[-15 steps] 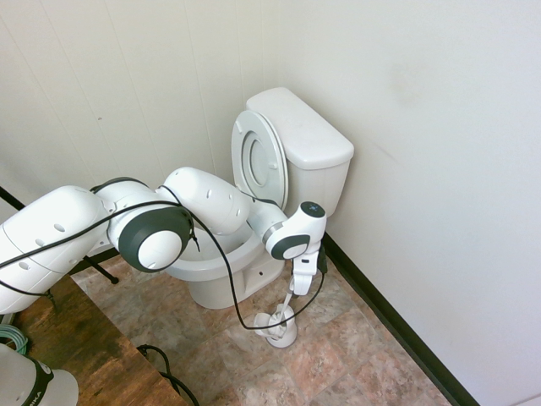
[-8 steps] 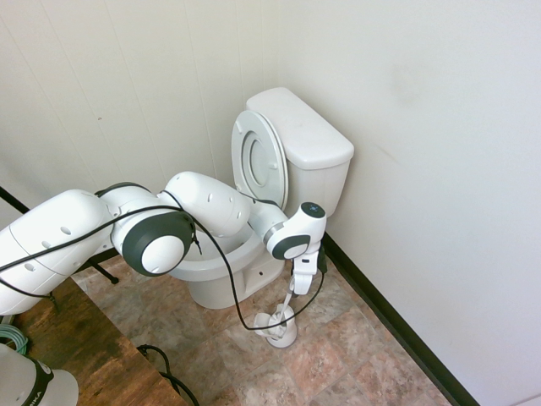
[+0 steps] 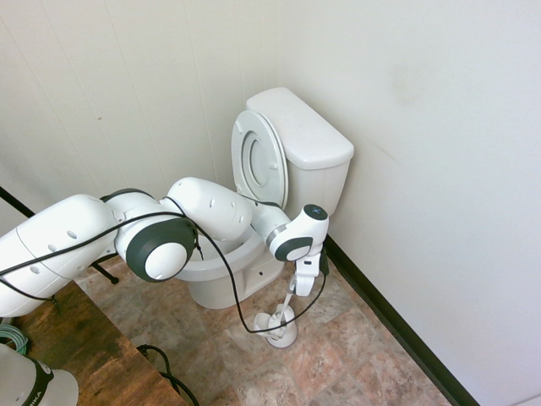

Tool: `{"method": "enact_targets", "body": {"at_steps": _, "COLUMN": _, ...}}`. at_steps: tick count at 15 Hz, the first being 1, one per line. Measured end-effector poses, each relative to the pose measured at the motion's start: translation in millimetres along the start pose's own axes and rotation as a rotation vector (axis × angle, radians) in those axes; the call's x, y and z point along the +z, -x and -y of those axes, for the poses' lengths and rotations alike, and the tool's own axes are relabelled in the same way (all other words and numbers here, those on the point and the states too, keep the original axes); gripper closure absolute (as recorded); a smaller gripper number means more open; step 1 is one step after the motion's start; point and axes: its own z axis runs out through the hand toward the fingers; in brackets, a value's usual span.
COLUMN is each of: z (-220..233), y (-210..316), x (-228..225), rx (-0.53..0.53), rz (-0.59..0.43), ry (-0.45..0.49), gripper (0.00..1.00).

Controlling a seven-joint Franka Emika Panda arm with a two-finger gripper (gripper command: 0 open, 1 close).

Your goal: Clean the toilet

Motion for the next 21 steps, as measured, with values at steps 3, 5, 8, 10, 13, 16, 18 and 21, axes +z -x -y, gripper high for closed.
{"method": "enact_targets", "body": {"at_steps": 3, "z": -0.2, "y": 0.3, "x": 2.1, "rx": -0.001, "rz": 0.000, "ry": 0.003, "gripper": 1.00}}
{"method": "enact_targets", "body": {"at_steps": 5, "z": 0.1, "y": 1.0, "x": 1.8, "rx": -0.002, "rz": 0.000, "ry": 0.004, "gripper": 1.00}}
{"method": "enact_targets", "body": {"at_steps": 8, "z": 1.4, "y": 3.7, "x": 0.3, "rx": -0.006, "rz": 0.004, "ry": 0.004, "gripper": 1.00}}
{"method": "enact_targets", "body": {"at_steps": 10, "z": 1.4, "y": 4.4, "x": 0.6, "rx": -0.012, "rz": 0.004, "ry": 0.004, "gripper": 1.00}}
{"method": "enact_targets", "body": {"at_steps": 13, "z": -2.1, "y": -1.2, "x": 3.9, "rx": -0.062, "rz": -0.007, "ry": -0.026, "gripper": 1.00}}
{"method": "enact_targets", "body": {"at_steps": 16, "z": -19.2, "y": -3.3, "x": 6.7, "rx": -0.106, "rz": -0.011, "ry": -0.071, "gripper": 1.00}}
{"method": "enact_targets", "body": {"at_steps": 18, "z": -35.9, "y": -6.4, "x": 8.8, "rx": -0.123, "rz": -0.004, "ry": -0.085, "gripper": 1.00}}
{"method": "enact_targets", "body": {"at_steps": 21, "z": -64.8, "y": -8.5, "x": 10.8, "rx": -0.140, "rz": 0.018, "ry": -0.108, "gripper": 1.00}}
